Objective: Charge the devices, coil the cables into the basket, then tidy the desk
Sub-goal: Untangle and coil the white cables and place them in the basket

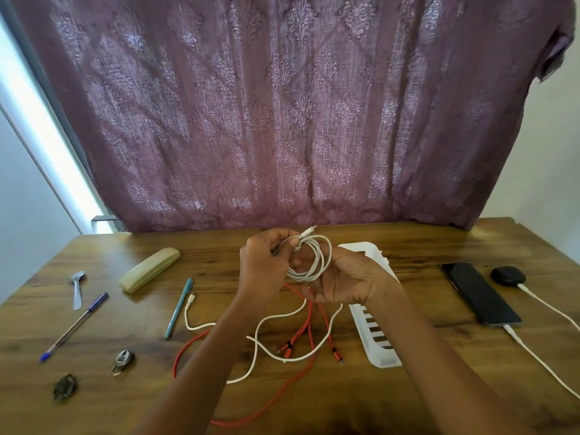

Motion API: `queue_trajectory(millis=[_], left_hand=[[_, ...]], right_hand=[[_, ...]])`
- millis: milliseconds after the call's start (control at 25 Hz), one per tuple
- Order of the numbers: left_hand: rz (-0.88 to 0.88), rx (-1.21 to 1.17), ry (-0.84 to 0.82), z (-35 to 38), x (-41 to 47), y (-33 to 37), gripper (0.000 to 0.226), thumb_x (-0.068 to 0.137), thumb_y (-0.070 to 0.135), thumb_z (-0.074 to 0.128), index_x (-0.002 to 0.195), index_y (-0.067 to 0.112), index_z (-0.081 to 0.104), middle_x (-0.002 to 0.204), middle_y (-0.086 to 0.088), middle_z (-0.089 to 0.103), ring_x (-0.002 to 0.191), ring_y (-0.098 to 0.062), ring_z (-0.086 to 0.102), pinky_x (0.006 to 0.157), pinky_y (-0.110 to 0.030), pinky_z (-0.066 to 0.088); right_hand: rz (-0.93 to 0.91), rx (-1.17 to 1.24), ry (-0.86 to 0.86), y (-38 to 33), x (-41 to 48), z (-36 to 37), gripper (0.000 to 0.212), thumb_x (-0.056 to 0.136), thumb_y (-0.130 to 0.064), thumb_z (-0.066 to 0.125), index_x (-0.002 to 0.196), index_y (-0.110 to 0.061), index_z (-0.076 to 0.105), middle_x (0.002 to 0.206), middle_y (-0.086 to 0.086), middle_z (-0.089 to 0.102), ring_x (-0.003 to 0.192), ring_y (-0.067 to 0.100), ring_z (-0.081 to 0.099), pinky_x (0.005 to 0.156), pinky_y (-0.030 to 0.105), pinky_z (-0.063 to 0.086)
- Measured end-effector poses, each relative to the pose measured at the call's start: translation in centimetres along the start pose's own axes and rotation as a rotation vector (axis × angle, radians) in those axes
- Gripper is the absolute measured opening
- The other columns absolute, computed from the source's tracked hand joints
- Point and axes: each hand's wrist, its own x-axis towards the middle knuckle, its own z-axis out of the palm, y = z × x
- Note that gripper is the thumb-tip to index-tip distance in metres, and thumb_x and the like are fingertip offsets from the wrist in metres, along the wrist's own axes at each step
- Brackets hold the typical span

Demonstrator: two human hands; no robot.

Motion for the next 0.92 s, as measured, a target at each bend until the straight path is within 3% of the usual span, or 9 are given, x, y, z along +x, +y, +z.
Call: queue_trajectory(millis=[160,320,440,520,640,800,920], left_hand=[[0.004,0.011,-0.028,0.1,-0.1,-0.1,0.017,0.087,0.008,0.06,0.08,0.022,0.067,0.067,0.009,0.069,0.056,0.004,0.063,0.055,-0.008,0.048],[0.0,0.054,-0.06,0.4,-0.1,-0.4,0.01,0.087,0.01,0.061,0.087,0.015,0.069,0.07,0.009,0.07,0.059,0.007,0.062,0.056,-0.005,0.044],[-0.007,0.056,-0.029,0.3,-0.1,-0.5,0.013,0.087,0.01,0.061,0.085,0.019,0.07,0.073,0.009,0.072,0.063,0.004,0.066,0.063,-0.01,0.05],[-0.034,0.031,-0.001,0.3,-0.2,-0.5,0.018,0.087,0.009,0.061,0.08,0.024,0.067,0.074,0.006,0.073,0.065,-0.004,0.069,0.067,-0.019,0.055],[-0.067,0.02,0.022,0.1,-0.3,-0.4,0.017,0.087,0.008,0.062,0.079,0.022,0.068,0.073,0.003,0.073,0.064,-0.008,0.071,0.067,-0.026,0.057],[-0.119,0.019,0.042,0.3,-0.3,0.0,0.011,0.088,0.008,0.061,0.085,0.014,0.07,0.071,0.004,0.072,0.058,-0.007,0.069,0.059,-0.017,0.055],[-0.145,0.019,0.051,0.6,-0.3,0.3,0.009,0.088,0.008,0.061,0.086,0.01,0.069,0.069,0.004,0.07,0.054,-0.004,0.068,0.053,-0.013,0.052]], right_hand=[[-0.036,0.08,0.014,-0.1,0.0,0.0,0.015,0.069,-0.015,0.066,0.078,-0.004,0.071,0.087,0.012,0.068,0.09,0.024,0.061,0.093,0.037,0.046],[-0.055,0.199,0.052,0.2,0.3,0.3,0.008,0.069,-0.002,0.062,0.07,0.001,0.07,0.081,0.013,0.065,0.082,0.022,0.061,0.078,0.044,0.052],[-0.141,0.214,0.11,-0.1,0.5,0.2,0.017,0.082,-0.001,0.056,0.071,0.003,0.069,0.075,0.016,0.067,0.068,0.023,0.067,0.072,0.039,0.056],[-0.267,0.225,0.196,-0.3,0.6,-0.1,0.005,0.081,-0.001,0.061,0.082,0.001,0.066,0.077,0.013,0.068,0.069,0.02,0.066,0.076,0.035,0.055],[-0.538,0.162,0.339,-0.8,0.3,-0.8,0.016,0.077,0.005,0.065,0.09,-0.005,0.064,0.077,0.007,0.071,0.071,0.013,0.066,0.07,0.024,0.055],[-0.807,0.049,0.532,-1.6,-0.8,-1.5,0.022,0.077,0.009,0.066,0.089,-0.01,0.064,0.091,0.01,0.07,0.085,0.018,0.066,0.08,0.027,0.052],[-1.005,-0.132,0.587,-1.5,-1.2,-0.9,0.024,0.075,0.01,0.067,0.086,-0.012,0.067,0.086,0.005,0.072,0.082,0.015,0.068,0.08,0.024,0.053]])
